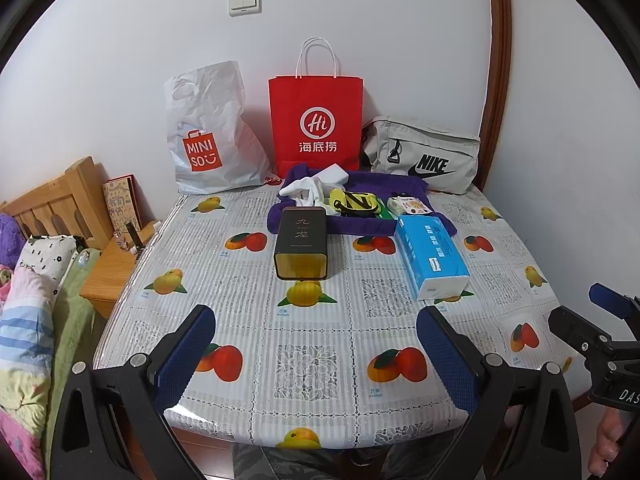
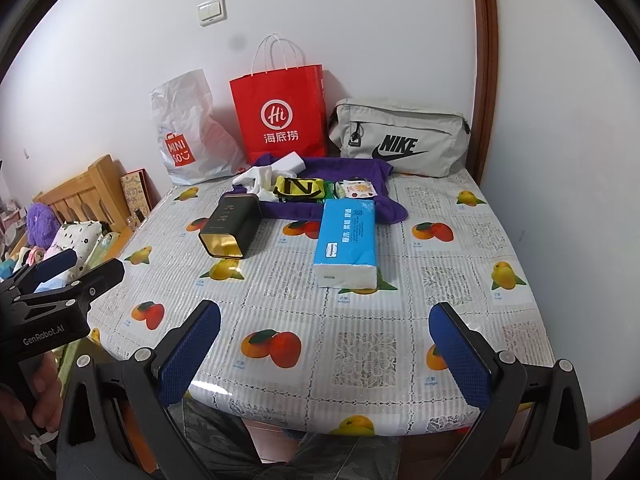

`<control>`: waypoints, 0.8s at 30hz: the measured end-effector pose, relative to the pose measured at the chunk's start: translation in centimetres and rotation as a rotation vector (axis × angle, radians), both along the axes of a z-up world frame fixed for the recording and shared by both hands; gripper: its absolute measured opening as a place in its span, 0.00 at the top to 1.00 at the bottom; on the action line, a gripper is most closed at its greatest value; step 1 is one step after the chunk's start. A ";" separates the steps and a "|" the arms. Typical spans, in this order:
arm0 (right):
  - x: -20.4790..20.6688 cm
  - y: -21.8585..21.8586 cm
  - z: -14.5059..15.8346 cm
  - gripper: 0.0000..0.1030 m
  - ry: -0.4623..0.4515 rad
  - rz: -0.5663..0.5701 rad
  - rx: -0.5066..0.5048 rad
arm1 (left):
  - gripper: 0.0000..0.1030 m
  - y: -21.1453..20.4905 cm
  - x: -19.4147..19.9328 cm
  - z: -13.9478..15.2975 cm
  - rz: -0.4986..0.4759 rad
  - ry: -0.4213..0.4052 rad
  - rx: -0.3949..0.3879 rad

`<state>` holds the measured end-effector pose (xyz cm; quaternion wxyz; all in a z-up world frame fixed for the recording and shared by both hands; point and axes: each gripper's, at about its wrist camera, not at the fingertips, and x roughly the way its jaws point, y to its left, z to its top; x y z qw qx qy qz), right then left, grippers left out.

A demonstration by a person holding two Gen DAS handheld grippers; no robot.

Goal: Organize soft objects

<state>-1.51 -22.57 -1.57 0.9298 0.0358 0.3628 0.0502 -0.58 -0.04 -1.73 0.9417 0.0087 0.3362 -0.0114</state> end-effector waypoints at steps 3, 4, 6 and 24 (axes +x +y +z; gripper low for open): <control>0.0 0.1 0.0 0.00 0.000 -0.002 0.000 | 0.01 0.0 0.0 0.0 0.000 0.000 -0.002; 0.0 0.1 0.0 0.00 0.000 -0.002 0.001 | 0.01 0.0 0.0 0.0 0.002 0.000 -0.002; 0.0 0.1 0.0 0.00 -0.001 -0.002 -0.001 | 0.01 0.0 0.0 0.0 0.001 0.000 -0.002; -0.2 0.7 0.0 0.00 0.000 0.005 0.000 | 0.01 0.0 0.0 0.0 0.001 0.000 -0.003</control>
